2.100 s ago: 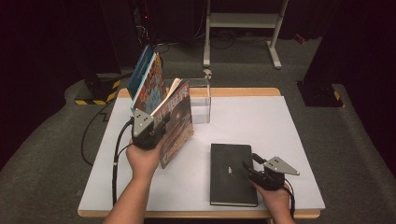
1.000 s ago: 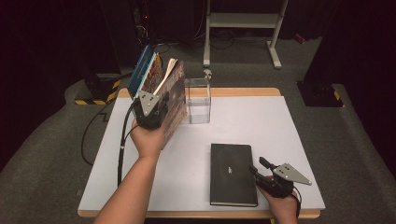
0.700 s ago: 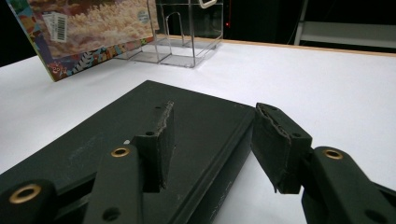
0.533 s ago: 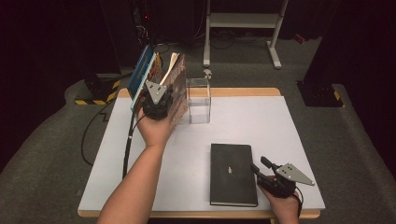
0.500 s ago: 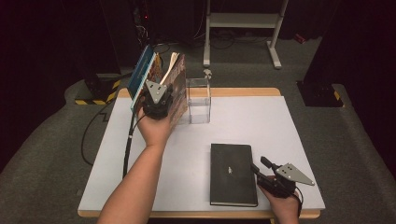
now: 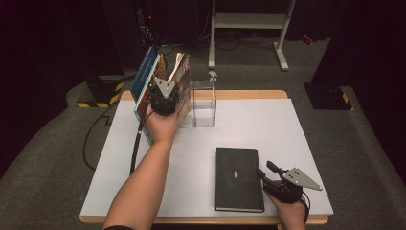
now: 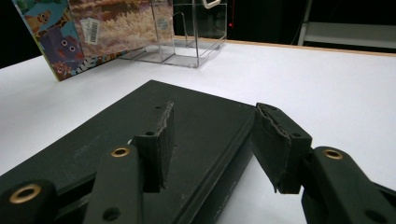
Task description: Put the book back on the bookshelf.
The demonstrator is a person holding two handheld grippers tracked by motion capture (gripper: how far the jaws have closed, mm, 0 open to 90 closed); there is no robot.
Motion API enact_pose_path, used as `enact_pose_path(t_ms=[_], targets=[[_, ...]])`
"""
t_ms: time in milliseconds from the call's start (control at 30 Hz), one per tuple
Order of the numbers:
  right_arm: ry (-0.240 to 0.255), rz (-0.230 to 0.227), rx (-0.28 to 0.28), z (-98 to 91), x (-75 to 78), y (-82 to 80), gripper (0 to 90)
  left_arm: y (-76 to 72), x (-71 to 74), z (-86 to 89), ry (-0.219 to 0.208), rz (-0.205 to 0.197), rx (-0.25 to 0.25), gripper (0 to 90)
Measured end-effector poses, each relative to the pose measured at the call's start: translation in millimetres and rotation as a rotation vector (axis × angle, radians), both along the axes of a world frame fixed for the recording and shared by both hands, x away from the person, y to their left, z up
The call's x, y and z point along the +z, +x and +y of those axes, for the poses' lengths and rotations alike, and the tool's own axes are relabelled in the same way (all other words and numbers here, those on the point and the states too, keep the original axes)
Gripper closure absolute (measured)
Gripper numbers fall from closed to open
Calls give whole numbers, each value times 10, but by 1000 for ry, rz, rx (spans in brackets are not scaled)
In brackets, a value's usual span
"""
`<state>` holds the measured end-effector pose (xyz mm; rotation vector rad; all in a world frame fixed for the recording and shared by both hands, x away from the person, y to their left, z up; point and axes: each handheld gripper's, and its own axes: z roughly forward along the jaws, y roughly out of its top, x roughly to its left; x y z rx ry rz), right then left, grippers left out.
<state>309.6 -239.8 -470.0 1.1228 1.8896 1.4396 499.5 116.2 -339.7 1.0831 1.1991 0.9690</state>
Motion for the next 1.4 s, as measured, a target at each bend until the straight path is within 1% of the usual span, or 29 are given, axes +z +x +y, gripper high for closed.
enact_pose_path(t_ms=[33, 100, 133, 400, 700, 833, 933, 1167, 1200, 1333, 1400], targets=[[1, -1, -1, -1, 1, -1, 483, 24, -11, 1, -8, -3, 3, 837], [1, -2, -2, -5, 0, -6, 484, 49, -23, 16, -6, 1, 6, 837], [1, -2, -1, -6, -2, -5, 484, 68, -28, 19, -20, -2, 10, 837], [3, 2, 0, 3, -12, -4, 484, 177, -61, 2, -31, -7, 14, 837], [3, 5, -5, -7, -23, -2, 486, 284, -125, -8, -34, 3, 21, 837], [3, 6, -5, -7, -29, 2, 486, 325, -142, -1, -45, -1, 25, 838], [2, 7, -4, -7, -33, 4, 486, 343, -157, 0, -46, 0, 25, 838], [2, 9, -4, -8, -40, 8, 486, 369, -181, -12, -48, -9, 27, 837], [2, 10, -4, -7, -41, 9, 486, 365, -191, -10, -51, -12, 28, 837], [0, 10, -1, -1, -42, 9, 486, 346, -231, -6, -41, -16, 22, 831], [0, 8, 0, 3, -38, 6, 486, 311, -269, 3, -34, -18, 16, 826]])
